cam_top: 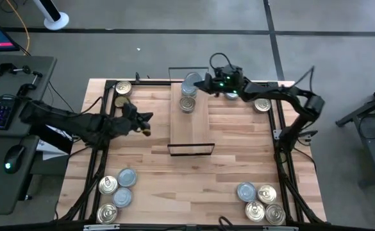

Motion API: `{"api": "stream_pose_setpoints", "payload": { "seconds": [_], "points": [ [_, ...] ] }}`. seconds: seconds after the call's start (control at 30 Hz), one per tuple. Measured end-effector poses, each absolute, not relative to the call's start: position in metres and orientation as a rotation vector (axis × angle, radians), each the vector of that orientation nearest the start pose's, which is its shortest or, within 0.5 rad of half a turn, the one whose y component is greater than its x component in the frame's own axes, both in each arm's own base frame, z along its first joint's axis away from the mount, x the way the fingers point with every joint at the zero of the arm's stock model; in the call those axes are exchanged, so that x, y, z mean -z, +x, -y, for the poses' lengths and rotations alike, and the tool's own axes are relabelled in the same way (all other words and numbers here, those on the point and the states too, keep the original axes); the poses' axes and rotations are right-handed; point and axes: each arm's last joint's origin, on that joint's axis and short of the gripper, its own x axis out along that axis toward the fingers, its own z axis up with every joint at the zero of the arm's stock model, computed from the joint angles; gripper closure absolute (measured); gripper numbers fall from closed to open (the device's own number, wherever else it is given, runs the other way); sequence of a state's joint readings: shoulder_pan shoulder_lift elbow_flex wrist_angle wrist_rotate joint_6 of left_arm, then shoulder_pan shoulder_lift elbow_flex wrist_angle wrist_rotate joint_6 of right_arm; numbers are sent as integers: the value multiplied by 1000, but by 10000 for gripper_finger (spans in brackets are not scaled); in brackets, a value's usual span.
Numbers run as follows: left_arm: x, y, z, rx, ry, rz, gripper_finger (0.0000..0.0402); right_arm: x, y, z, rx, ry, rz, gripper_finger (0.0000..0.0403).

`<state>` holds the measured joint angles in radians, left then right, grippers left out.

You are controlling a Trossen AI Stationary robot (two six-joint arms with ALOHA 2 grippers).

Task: Stack canned seafood by type on shelf
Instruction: Stack the green tuna can on top of the green tuna can on the shelf

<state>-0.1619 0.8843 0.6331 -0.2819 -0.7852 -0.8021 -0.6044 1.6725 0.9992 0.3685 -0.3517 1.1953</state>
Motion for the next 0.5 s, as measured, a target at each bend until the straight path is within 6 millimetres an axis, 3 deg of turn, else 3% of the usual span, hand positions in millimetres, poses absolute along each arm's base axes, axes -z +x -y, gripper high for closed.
{"api": "stream_pose_setpoints", "payload": {
  "seconds": [0.17,0.5],
  "points": [
    [-264,185,3,-747,-547,-196,401,-226,319,208,398,1379,-89,292],
    [-264,184,-1,-741,-471,-236,401,-207,321,212,595,1448,-57,292]
  ]
}}
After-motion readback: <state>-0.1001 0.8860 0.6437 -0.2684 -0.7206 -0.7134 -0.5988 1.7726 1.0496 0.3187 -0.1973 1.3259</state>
